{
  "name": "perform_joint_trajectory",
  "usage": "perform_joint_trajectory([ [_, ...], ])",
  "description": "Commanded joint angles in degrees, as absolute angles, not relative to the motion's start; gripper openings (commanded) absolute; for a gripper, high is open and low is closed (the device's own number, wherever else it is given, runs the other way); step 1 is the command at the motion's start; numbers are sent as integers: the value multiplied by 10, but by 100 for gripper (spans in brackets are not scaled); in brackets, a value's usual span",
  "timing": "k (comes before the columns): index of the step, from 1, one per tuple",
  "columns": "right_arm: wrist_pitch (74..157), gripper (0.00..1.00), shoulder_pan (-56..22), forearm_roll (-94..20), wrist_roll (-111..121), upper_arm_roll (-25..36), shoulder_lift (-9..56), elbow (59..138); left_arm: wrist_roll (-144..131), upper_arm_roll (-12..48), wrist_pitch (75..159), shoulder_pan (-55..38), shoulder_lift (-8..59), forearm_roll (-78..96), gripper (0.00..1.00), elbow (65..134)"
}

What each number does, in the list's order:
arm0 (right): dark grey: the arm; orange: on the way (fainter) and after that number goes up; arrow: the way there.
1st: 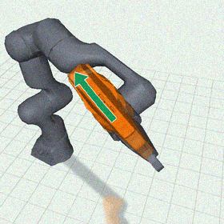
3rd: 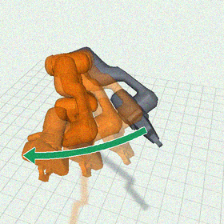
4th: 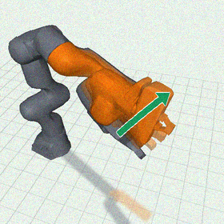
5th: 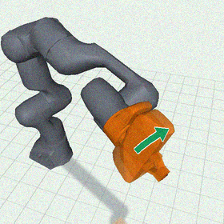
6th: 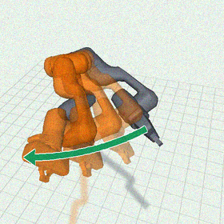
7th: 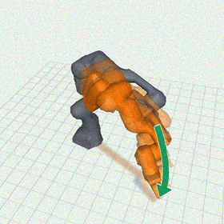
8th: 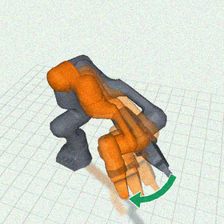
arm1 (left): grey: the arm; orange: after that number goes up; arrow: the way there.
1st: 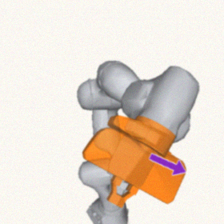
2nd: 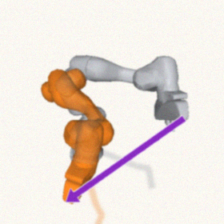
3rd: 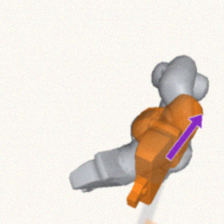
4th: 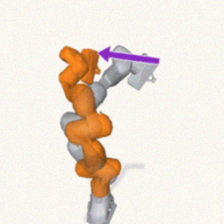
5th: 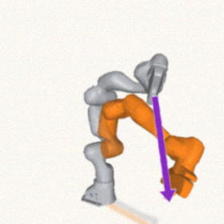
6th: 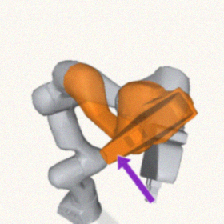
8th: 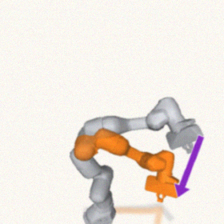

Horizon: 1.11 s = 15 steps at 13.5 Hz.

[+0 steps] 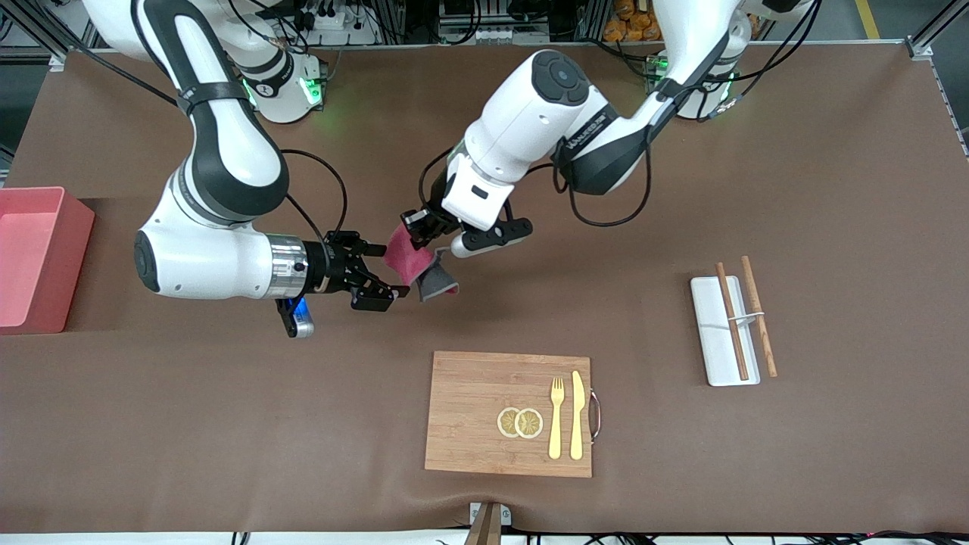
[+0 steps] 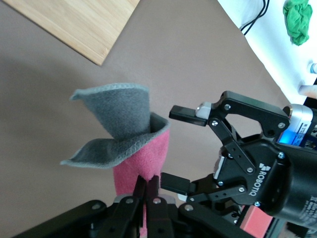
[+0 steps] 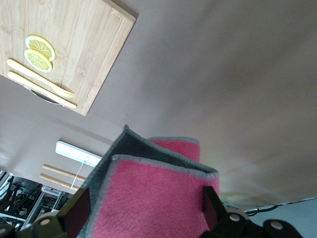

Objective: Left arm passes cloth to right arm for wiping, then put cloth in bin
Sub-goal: 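Grasp the cloth with the right gripper beside the left gripper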

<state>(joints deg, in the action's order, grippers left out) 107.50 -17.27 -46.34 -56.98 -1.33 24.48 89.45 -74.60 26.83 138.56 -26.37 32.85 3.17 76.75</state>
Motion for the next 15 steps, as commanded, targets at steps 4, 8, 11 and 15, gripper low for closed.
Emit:
perform_joint_trajectory([
  [4,1020,100,-149,-471,-547,-12,238,904,-796,261,1411,-275,342,42,0,746],
  [8,1001,100,-150,-469,-547,-11,239,904,-806,261,1433,-280,345,41,0,746],
  [11,996,19,-151,-468,-507,-12,240,910,-803,261,1433,-280,347,41,0,747],
  [15,985,0,-151,-468,-460,-12,241,910,-802,261,1433,-279,347,41,0,747],
])
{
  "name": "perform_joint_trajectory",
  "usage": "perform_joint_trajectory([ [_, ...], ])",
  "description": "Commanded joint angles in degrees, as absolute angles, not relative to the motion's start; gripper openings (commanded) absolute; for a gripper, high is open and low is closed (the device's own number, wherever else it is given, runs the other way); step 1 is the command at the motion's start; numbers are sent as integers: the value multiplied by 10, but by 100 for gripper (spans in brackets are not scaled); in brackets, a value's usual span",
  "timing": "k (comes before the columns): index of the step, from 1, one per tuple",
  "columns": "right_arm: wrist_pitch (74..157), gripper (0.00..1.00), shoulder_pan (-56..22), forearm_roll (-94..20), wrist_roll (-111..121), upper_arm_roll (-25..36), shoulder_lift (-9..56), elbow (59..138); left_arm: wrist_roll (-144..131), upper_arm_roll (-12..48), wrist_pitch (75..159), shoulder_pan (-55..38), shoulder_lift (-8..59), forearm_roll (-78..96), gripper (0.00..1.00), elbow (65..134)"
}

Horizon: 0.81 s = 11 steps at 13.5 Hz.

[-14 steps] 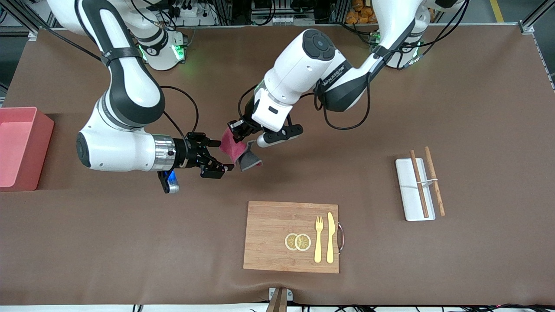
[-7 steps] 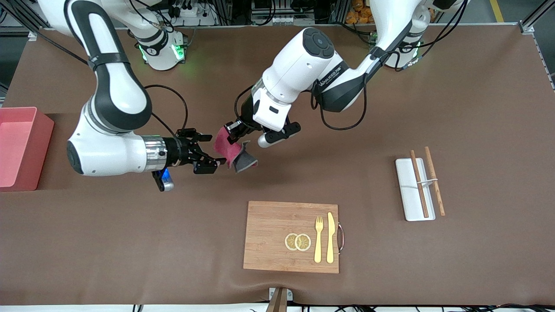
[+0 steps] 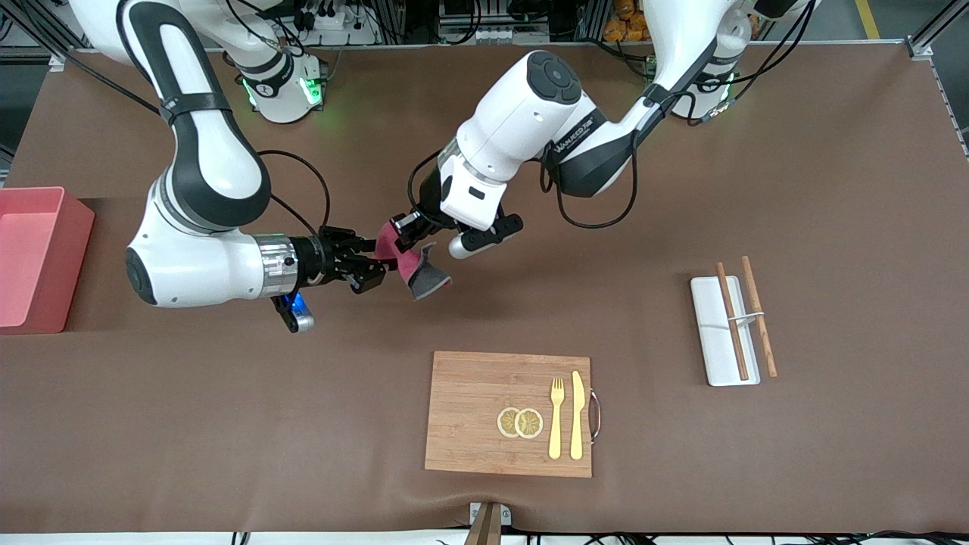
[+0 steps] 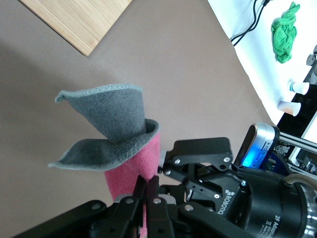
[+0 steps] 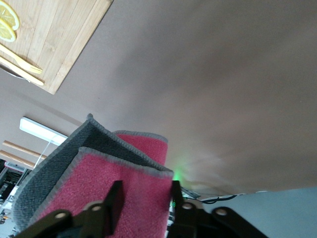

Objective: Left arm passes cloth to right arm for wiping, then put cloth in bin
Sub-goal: 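Grasp the cloth with the right gripper beside the left gripper, then open the left gripper and withdraw it while the right gripper holds cloth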

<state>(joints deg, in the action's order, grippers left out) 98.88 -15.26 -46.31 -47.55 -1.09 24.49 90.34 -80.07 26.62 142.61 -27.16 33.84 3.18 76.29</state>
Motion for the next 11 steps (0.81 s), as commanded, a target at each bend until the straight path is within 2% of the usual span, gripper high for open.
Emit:
perform_joint_trajectory([
  [1,984,0,-151,-468,-452,-12,240,910,-802,261,1433,-278,346,41,0,747],
  [6,979,0,-150,-453,-430,-12,240,909,-800,260,1433,-272,342,40,0,748],
  [7,978,0,-149,-431,-413,-12,240,909,-800,260,1429,-268,341,41,6,748],
  [8,978,0,-147,-405,-396,-12,240,909,-799,261,1426,-256,337,40,19,748],
  [9,978,0,-145,-383,-384,-12,242,910,-799,261,1423,-251,331,37,57,749],
  [10,978,0,-143,-366,-380,-12,243,909,-798,260,1412,-245,324,33,81,749],
  [11,978,0,-142,-346,-371,-12,243,909,-798,260,1400,-239,310,26,100,750],
])
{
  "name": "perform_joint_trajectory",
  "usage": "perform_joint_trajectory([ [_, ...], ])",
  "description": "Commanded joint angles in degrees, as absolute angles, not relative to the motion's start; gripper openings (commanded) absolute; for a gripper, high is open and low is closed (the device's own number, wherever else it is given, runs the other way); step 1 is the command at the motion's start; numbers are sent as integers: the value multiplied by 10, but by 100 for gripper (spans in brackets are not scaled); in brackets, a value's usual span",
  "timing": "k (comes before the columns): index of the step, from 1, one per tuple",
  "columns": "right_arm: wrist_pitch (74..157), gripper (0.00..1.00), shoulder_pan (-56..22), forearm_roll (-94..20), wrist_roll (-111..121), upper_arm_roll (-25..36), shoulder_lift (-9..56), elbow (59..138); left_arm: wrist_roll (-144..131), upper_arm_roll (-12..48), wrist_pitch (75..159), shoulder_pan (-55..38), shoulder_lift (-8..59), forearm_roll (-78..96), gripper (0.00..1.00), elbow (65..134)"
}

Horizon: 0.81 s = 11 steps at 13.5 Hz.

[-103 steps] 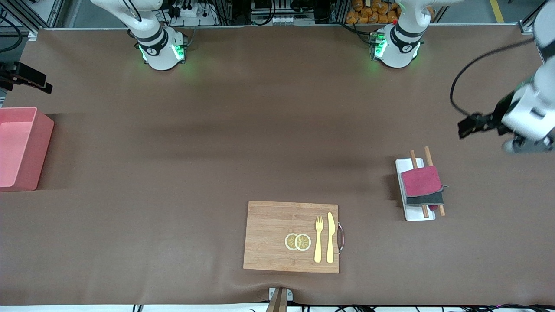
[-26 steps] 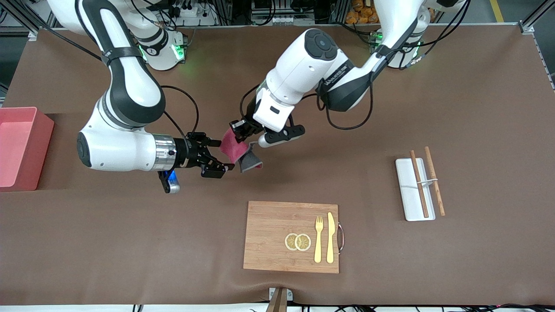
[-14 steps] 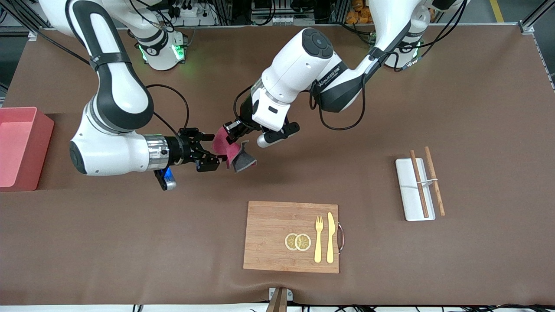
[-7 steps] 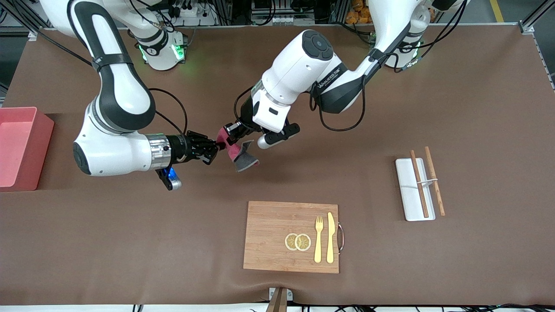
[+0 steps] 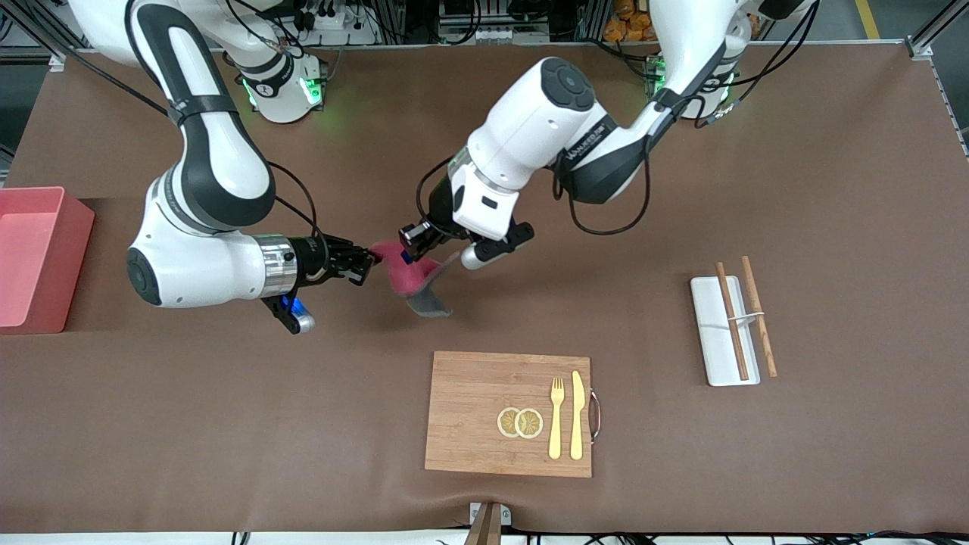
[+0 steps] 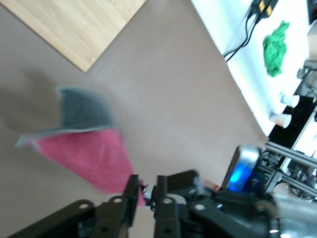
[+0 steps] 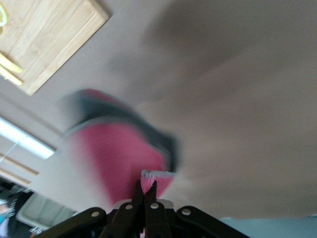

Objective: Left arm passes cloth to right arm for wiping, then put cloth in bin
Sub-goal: 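Open the left gripper and withdraw it while the right gripper holds cloth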

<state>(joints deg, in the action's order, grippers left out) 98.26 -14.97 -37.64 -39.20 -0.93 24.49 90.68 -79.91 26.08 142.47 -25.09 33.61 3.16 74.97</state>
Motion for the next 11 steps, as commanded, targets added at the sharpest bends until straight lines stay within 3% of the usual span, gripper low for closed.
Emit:
perform_joint_trajectory([
  [1,979,0,-142,-318,-353,-12,246,909,-798,260,1391,-236,301,12,100,750],
  [7,1019,0,-47,-152,-190,-11,334,910,-703,261,1212,-150,207,-26,100,753],
  [11,1017,0,61,-125,11,-10,350,920,-608,261,1080,-76,157,-26,100,752],
])
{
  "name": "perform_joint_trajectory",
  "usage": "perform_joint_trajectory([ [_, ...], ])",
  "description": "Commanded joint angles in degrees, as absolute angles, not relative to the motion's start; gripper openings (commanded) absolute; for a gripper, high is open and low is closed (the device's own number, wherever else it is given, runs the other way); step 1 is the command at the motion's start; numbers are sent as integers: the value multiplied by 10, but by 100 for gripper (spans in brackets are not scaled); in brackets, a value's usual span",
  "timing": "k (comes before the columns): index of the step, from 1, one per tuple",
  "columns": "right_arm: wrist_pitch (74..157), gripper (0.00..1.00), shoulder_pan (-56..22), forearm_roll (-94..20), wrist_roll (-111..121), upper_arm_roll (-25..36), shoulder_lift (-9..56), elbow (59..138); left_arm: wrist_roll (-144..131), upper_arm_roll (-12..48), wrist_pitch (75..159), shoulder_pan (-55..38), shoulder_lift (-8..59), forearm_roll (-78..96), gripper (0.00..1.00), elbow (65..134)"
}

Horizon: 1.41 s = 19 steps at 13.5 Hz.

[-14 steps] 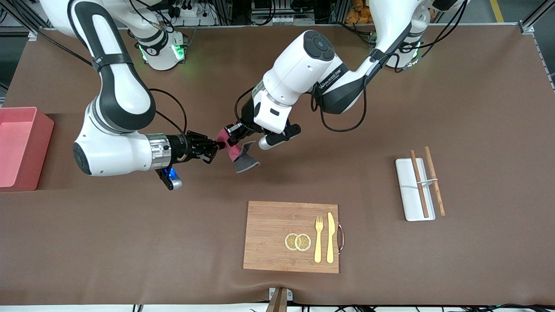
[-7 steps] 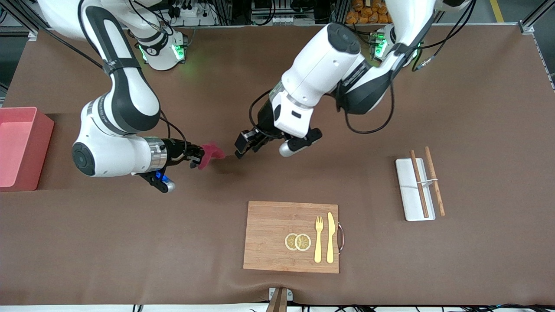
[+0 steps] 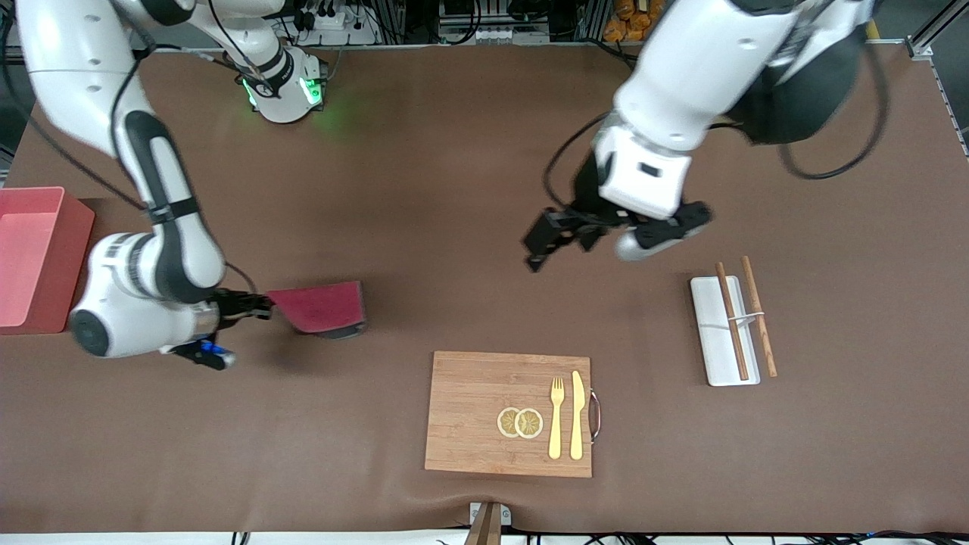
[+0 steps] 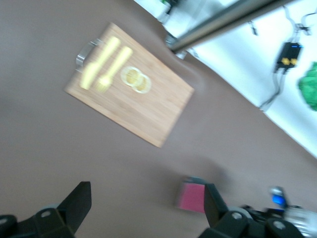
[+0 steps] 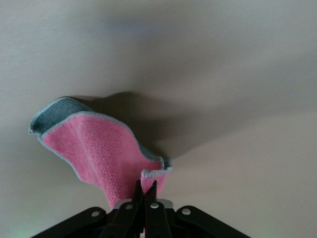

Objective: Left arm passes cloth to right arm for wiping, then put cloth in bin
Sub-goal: 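Carry the cloth toward the pink bin while the left gripper returns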

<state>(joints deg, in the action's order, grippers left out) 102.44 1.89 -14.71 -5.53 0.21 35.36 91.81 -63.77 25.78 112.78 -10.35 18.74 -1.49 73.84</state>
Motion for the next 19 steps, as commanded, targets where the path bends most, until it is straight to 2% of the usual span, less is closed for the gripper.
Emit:
perform_joint_trajectory([
  [1,1015,0,87,-101,42,-11,350,920,-586,261,1050,-57,146,-26,100,752],
  [4,1009,0,173,-46,178,-11,350,919,-475,261,968,2,121,-26,100,752],
  [8,1010,0,256,53,272,-11,338,907,-334,259,911,60,100,-26,100,752],
  [10,1001,0,282,86,316,-10,301,904,-294,261,887,82,100,-26,100,753],
  [13,946,0,290,158,320,-11,229,895,-273,259,869,97,99,-27,100,754],
  [14,939,0,289,171,320,-11,218,893,-263,248,866,93,91,-27,100,758],
  [17,949,0,292,174,313,-11,232,894,-190,146,865,22,69,-26,100,787],
  [19,959,0,286,169,306,-11,260,896,-145,126,867,20,55,-25,100,813],
])
